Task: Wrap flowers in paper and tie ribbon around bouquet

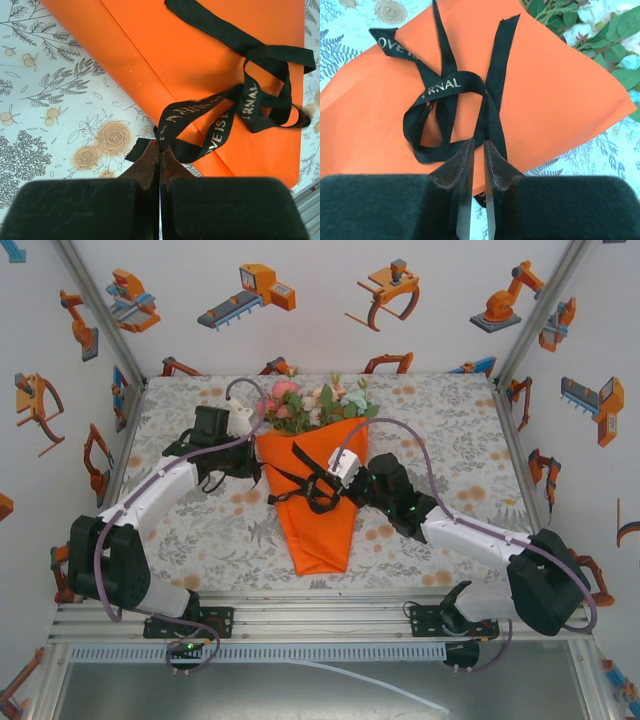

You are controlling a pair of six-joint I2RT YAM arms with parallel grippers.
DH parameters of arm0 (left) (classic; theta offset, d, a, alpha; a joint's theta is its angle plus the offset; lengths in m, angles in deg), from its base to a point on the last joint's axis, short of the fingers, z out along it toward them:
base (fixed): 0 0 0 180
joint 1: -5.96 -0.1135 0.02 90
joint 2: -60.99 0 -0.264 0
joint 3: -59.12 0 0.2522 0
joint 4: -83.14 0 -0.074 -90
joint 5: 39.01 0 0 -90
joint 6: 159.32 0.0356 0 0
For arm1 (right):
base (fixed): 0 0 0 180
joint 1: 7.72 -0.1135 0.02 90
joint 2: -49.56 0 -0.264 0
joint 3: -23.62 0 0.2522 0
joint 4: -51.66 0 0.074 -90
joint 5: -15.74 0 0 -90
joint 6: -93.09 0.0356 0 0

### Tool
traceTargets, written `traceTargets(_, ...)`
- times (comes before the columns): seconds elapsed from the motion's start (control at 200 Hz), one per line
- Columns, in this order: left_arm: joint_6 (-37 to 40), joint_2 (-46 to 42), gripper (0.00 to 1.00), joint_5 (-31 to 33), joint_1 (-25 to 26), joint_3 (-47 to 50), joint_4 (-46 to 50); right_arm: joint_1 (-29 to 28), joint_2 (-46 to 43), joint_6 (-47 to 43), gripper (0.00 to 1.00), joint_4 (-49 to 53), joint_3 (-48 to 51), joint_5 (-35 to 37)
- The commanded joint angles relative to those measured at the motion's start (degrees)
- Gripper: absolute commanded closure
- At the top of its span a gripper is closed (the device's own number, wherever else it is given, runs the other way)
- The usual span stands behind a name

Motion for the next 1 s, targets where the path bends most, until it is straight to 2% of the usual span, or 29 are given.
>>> traceTargets(0.0, -1.1, -1.2, 1.00, 1.6, 0.0, 0.0, -0.1, 0.5, -3.0, 2.0, 0.74, -2.1, 1.5, 0.7)
traceTargets(0.165, -1.2, -3.2, 1.00, 6.0, 0.1, -0.5, 1.6, 1.2, -4.0, 4.9, 0.73, -1.4, 1.9, 1.0)
traceTargets(0.416, -3.7, -9.3, 1.00, 19.3, -0.1, -1.6, 3.9, 3.0, 0.6, 19.9, 0.74, 5.9, -5.1, 3.2)
traceTargets(0.591, -6.5, -11.1, 1.00, 28.7, -0.7, -2.5, 5.2, 3.0, 4.1, 23.6, 0.74, 9.6, -8.9, 6.7)
traceTargets(0.676, -7.6, -11.6, 1.00, 31.3, -1.4, -2.5, 5.2, 3.0, 5.0, 24.6, 0.73, 10.5, -10.0, 7.9)
traceTargets(0.741, -8.1, -11.5, 1.00, 31.0, -1.9, -2.5, 5.3, 3.0, 5.6, 24.9, 0.72, 11.9, -11.2, 8.4)
traceTargets(0.861, -7.8, -10.0, 1.00, 22.6, -2.2, -2.1, 3.4, 3.0, 6.5, 25.2, 0.73, 13.3, -12.4, 6.4)
traceTargets(0.996, -8.9, -7.7, 1.00, 23.8, -2.2, -2.8, 4.1, 3.0, 7.1, 27.9, 0.73, 15.1, -13.2, 7.4)
